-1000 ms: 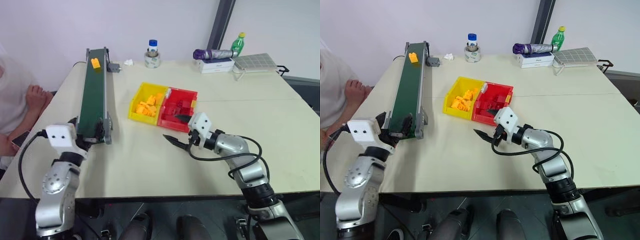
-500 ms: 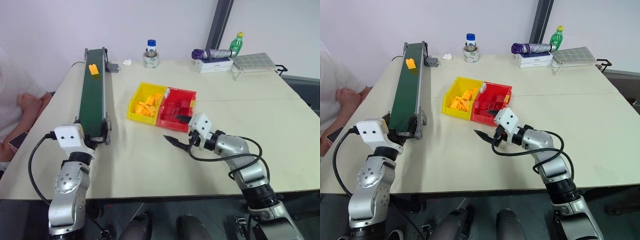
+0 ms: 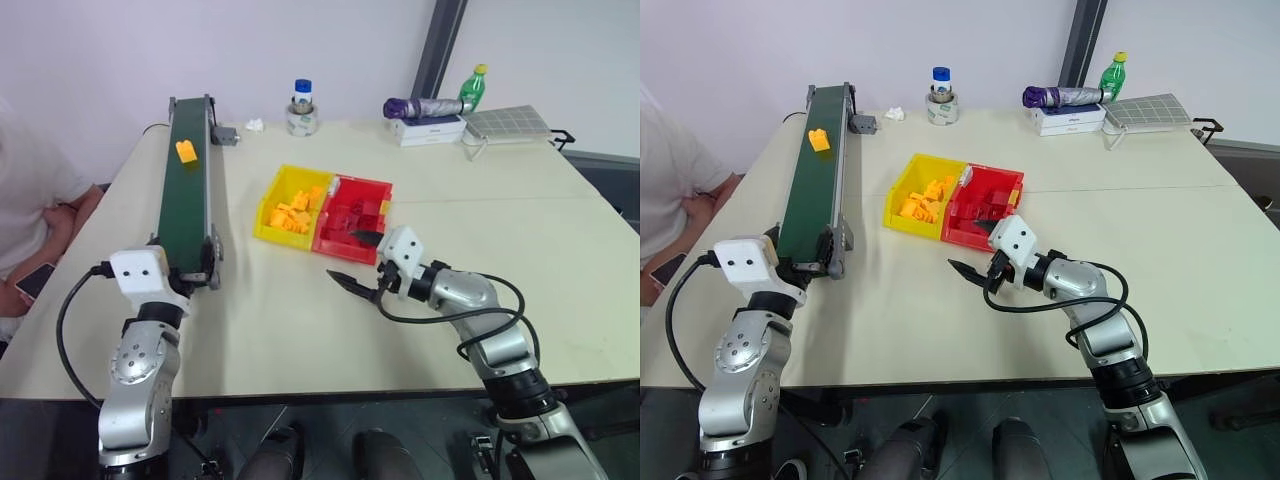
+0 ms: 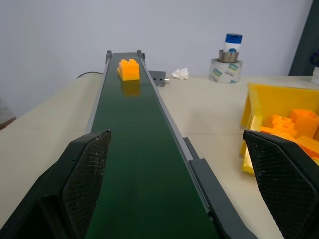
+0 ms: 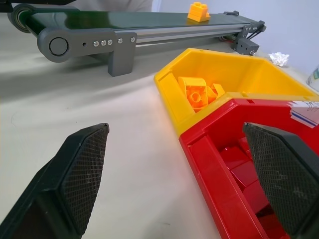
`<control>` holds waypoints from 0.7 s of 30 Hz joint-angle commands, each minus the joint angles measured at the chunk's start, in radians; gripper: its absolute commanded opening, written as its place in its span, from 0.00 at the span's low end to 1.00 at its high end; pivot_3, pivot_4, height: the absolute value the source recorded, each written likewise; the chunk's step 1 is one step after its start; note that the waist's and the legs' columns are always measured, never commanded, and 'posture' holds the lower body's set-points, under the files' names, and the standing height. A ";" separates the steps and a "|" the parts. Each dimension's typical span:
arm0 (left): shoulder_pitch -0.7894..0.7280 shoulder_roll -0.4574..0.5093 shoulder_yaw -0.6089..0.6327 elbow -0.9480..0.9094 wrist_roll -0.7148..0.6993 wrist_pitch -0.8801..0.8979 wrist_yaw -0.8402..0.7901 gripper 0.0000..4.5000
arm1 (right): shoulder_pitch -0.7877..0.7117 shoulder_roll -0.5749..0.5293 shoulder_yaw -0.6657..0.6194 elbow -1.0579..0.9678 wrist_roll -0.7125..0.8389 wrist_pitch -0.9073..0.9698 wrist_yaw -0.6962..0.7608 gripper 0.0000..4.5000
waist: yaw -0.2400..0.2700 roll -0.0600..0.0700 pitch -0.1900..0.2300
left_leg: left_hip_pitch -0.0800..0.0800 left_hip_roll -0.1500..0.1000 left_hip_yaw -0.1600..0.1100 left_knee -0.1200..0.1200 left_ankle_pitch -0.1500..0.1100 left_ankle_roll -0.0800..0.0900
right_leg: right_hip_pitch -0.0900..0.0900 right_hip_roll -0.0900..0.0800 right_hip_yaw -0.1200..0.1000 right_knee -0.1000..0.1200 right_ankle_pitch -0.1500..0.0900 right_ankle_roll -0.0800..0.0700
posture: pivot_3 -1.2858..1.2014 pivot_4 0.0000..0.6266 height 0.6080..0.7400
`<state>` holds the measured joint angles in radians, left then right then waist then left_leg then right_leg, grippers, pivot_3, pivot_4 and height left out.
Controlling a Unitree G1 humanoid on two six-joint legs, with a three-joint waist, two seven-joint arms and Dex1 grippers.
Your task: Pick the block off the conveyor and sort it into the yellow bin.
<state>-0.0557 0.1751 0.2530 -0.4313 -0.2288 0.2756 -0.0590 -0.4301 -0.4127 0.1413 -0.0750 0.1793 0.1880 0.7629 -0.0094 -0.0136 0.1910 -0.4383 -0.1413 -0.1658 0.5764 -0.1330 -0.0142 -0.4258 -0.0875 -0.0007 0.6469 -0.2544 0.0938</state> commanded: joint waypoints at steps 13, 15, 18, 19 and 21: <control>-0.162 0.032 0.057 0.064 -0.008 0.099 0.091 1.00 | -0.007 0.000 -0.014 -0.035 0.010 -0.013 -0.001 1.00 | 0.000 0.000 0.000 | 0.000 0.000 0.000 0.000 0.000 0.000 | 0.000 0.000 0.000 0.000 0.000 0.000 | 0.52 0.24 1.00; -0.201 0.069 0.055 0.103 0.009 0.120 0.081 1.00 | -0.009 0.001 -0.014 -0.033 0.009 -0.013 -0.002 1.00 | 0.000 0.000 0.000 | 0.000 0.000 0.000 0.000 0.000 0.000 | 0.000 0.000 -0.001 0.000 0.000 0.000 | 0.52 0.24 1.00; -0.308 0.122 0.088 0.207 -0.016 0.194 0.077 1.00 | -0.004 0.000 -0.014 -0.037 0.009 -0.013 -0.004 1.00 | 0.000 0.000 0.000 | 0.000 0.000 -0.001 0.001 0.000 0.000 | 0.000 0.001 -0.001 0.001 0.000 0.001 | 0.52 0.24 1.00; -0.330 0.130 0.093 0.229 -0.018 0.207 0.081 1.00 | -0.004 0.001 -0.014 -0.038 0.009 -0.012 -0.004 1.00 | 0.000 0.000 0.000 | 0.000 0.000 -0.001 0.001 0.000 0.000 | 0.000 0.001 -0.001 0.001 0.000 0.001 | 0.52 0.24 1.00; -0.394 0.159 0.086 0.296 -0.021 0.239 0.062 1.00 | -0.004 0.003 -0.012 -0.039 0.008 -0.011 -0.006 1.00 | 0.000 0.000 0.000 | 0.000 0.000 -0.001 0.001 0.000 0.000 | 0.000 0.001 -0.002 0.000 0.001 0.002 | 0.52 0.24 1.00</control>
<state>-0.4117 0.3131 0.3294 -0.1573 -0.2422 0.4964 0.0167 -0.4294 -0.4123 0.1414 -0.0760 0.1792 0.1889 0.7609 -0.0099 -0.0137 0.1910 -0.4382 -0.1414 -0.1665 0.5773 -0.1329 -0.0143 -0.4256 -0.0868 -0.0024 0.6473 -0.2529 0.0965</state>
